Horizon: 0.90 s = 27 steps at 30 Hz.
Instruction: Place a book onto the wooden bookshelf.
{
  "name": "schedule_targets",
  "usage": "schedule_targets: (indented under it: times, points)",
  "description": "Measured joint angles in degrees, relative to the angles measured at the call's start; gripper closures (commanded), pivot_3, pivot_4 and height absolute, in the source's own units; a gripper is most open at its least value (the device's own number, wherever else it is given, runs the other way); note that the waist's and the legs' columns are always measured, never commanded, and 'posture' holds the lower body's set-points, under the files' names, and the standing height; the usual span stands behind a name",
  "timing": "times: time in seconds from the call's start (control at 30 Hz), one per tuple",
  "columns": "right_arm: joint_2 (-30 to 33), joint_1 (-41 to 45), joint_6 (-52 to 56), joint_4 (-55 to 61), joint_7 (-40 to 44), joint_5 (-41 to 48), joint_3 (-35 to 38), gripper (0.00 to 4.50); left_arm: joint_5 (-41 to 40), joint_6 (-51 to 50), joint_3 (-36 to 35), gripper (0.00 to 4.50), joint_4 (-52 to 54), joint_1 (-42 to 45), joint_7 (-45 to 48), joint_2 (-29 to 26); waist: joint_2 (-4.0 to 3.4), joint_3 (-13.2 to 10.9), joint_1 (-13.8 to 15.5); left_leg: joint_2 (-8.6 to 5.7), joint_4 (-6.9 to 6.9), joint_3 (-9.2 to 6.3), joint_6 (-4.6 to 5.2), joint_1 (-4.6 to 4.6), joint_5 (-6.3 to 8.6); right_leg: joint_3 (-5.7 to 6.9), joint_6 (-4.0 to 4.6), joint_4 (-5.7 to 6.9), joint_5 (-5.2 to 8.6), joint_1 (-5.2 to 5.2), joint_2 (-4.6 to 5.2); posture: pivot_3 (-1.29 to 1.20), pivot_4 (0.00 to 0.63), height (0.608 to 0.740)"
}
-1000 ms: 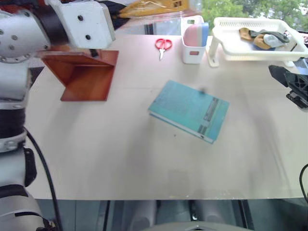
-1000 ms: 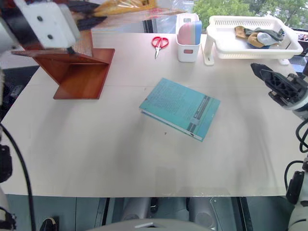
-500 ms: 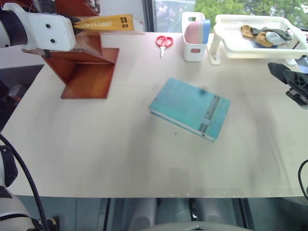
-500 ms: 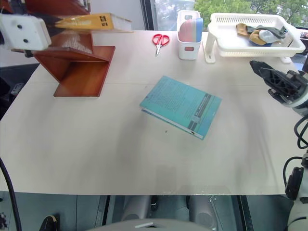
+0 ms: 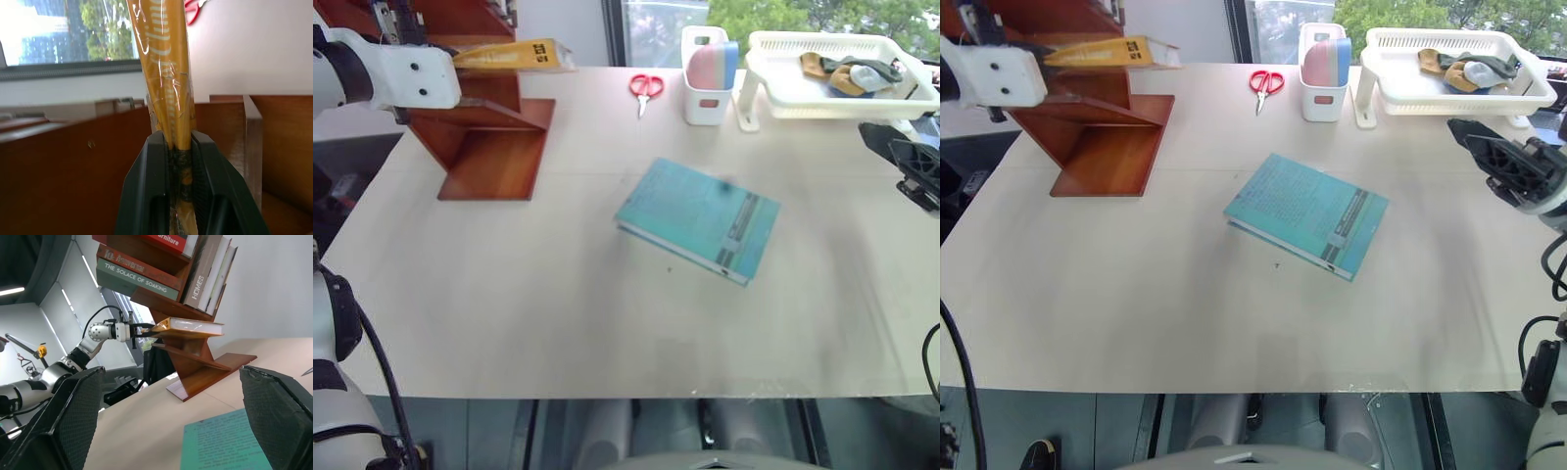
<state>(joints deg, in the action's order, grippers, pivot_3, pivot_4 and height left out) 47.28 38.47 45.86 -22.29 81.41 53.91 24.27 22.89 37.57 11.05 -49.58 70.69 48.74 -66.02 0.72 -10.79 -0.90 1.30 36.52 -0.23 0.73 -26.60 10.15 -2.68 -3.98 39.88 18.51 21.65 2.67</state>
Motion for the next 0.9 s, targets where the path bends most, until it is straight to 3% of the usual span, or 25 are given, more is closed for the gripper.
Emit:
schedule_targets:
  times: [0.77,0.8,0.83,0.9]
  points:
    - [-0.57,-1.13,-1.27,1.39,-2.17,0.00,0.37,0.00,4.84,4.14,2.54,4.38,-10.35,6.87,-3.85,-0.03,0.00,0.00,-0.22,0.00,0.03,0.00,-0.01,0.00,-0.01,0.00,0.00,0.08,0.00,0.00,0.00,0.00,0.150,0.740]
    - [-0.57,-1.13,-1.26,1.54,-2.21,0.01,0.37,0.00,4.83,4.15,2.54,3.36,-10.46,6.82,-3.81,-0.10,0.00,0.00,-0.23,0.00,0.03,0.00,-0.01,0.00,-0.01,0.00,0.00,0.08,0.00,0.00,0.00,0.00,0.150,0.740]
    - [-0.57,-1.13,-1.26,1.62,-2.27,0.01,0.37,0.00,4.86,4.05,2.54,3.09,-10.69,6.76,-3.81,-0.33,0.00,0.00,-0.26,0.00,0.04,0.00,-0.01,0.00,-0.01,0.00,0.00,0.09,0.00,0.00,0.00,0.00,0.150,0.740]
    - [-0.57,-1.16,-1.26,1.64,-2.47,0.02,0.39,0.00,4.90,3.75,2.54,2.05,-11.32,6.52,-3.48,-1.18,0.00,0.00,-0.32,0.00,0.04,0.00,0.00,0.00,-0.01,0.00,0.00,0.08,0.00,0.01,0.00,0.00,0.150,0.740]
